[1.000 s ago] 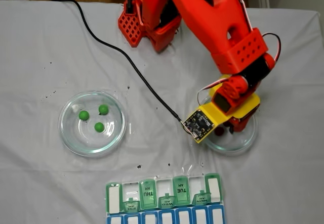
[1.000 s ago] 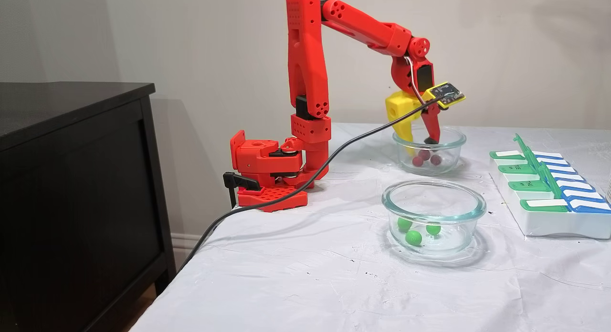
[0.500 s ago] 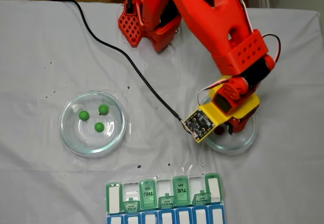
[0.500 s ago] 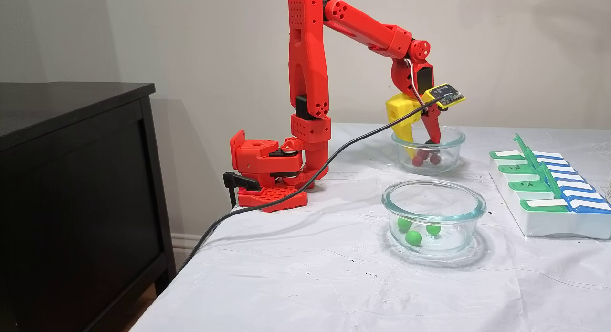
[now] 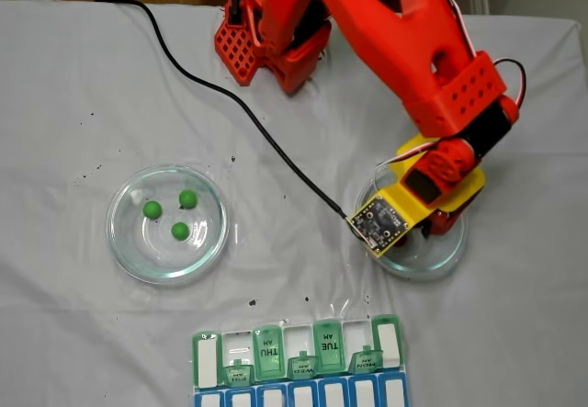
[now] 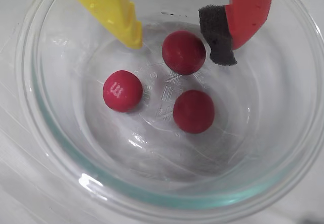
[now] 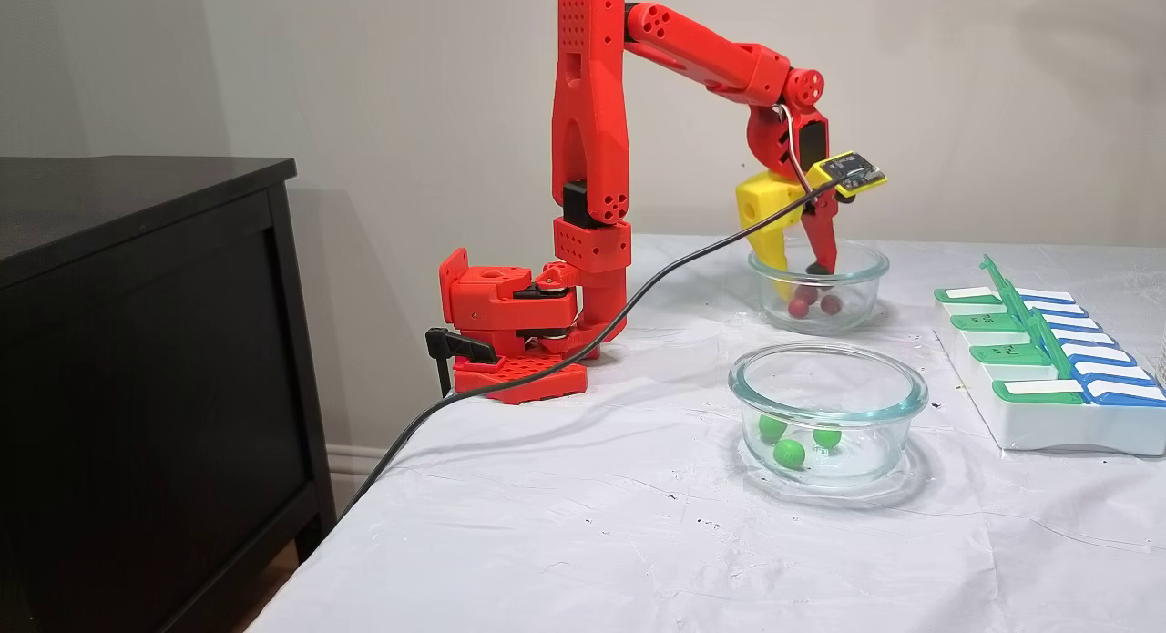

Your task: Sort medicines into box.

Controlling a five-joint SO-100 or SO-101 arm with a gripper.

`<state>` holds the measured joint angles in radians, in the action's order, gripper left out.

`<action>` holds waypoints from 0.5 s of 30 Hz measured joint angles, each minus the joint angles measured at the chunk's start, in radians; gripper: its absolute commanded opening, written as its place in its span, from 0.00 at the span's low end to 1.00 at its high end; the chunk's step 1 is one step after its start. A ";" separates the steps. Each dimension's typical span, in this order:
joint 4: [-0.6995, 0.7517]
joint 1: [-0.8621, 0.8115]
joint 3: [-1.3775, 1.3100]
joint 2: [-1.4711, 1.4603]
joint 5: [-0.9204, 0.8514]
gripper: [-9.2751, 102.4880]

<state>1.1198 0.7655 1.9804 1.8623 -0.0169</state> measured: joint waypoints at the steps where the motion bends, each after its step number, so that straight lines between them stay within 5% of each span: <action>1: 0.000 0.000 0.000 -0.002 0.000 0.28; 15: -0.035 0.000 -0.002 -0.055 0.000 0.25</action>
<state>1.0845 0.7655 1.9788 1.8070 -0.0169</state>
